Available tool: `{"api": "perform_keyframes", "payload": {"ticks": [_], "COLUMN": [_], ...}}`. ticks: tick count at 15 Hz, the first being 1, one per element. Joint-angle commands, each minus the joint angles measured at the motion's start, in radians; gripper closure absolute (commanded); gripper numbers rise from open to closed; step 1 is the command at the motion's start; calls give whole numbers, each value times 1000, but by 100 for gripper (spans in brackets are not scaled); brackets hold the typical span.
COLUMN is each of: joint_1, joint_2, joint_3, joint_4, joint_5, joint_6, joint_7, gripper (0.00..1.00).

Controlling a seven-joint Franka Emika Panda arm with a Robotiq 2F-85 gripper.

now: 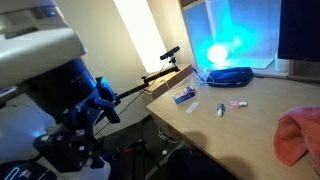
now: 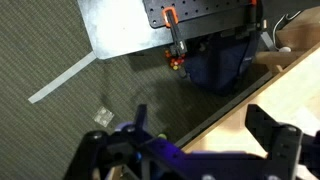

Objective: Pick up the blue nail polish and place it upright

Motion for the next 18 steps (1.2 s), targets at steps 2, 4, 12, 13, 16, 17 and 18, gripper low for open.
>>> {"api": "perform_keyframes", "payload": {"ticks": [2,4,12,13,16,17,18], "joint_1": [-12,1,129,148,206,228,248], "joint_2": [3,-6,-32,-22,-12,-14,-14], "joint_3": [11,27,179,193,249,263,286], "joint_4": [2,-4,3,9,13,15,23], "joint_5": [7,12,55,60,58,57,52], "joint_6": [-2,2,39,50,117,145,171], "joint_7": [-7,-3,19,11,13,3,9], "gripper": [0,0,0,0,0,0,0]}}
